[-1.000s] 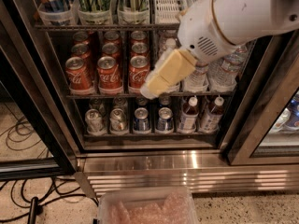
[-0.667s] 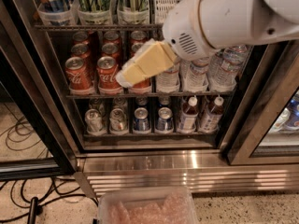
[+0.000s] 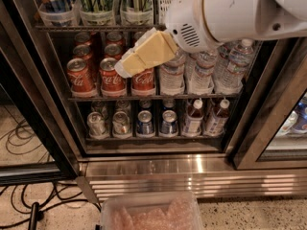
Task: Pick green can from top shelf of fridge
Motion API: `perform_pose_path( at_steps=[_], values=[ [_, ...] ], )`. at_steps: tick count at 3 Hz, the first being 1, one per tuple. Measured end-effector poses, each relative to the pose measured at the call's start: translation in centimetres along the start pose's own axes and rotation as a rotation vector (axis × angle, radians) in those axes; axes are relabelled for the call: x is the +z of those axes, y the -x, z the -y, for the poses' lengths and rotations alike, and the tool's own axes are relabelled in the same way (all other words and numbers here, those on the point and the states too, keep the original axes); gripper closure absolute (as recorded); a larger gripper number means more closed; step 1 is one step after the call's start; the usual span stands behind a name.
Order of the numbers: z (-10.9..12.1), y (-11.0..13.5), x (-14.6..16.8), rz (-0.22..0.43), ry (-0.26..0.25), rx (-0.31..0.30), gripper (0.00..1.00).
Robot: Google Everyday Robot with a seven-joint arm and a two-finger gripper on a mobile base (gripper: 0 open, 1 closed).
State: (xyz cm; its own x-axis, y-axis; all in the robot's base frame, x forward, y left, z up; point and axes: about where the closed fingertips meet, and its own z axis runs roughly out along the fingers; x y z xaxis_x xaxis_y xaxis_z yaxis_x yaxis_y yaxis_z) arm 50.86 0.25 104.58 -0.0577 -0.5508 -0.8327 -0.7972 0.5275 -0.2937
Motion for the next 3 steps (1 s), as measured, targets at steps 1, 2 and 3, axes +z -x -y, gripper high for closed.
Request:
perform_pose_path(
  at_steps=[1, 2, 3],
  values=[
    [-0.1, 0.2, 0.5, 0.035, -0.030, 0.010, 0.00],
    [0.7, 0.4, 1.8, 0.084, -0.111, 0.018, 0.00],
    [2.4, 1.0, 2.8, 0.135, -0.214, 0.022, 0.00]
  ],
)
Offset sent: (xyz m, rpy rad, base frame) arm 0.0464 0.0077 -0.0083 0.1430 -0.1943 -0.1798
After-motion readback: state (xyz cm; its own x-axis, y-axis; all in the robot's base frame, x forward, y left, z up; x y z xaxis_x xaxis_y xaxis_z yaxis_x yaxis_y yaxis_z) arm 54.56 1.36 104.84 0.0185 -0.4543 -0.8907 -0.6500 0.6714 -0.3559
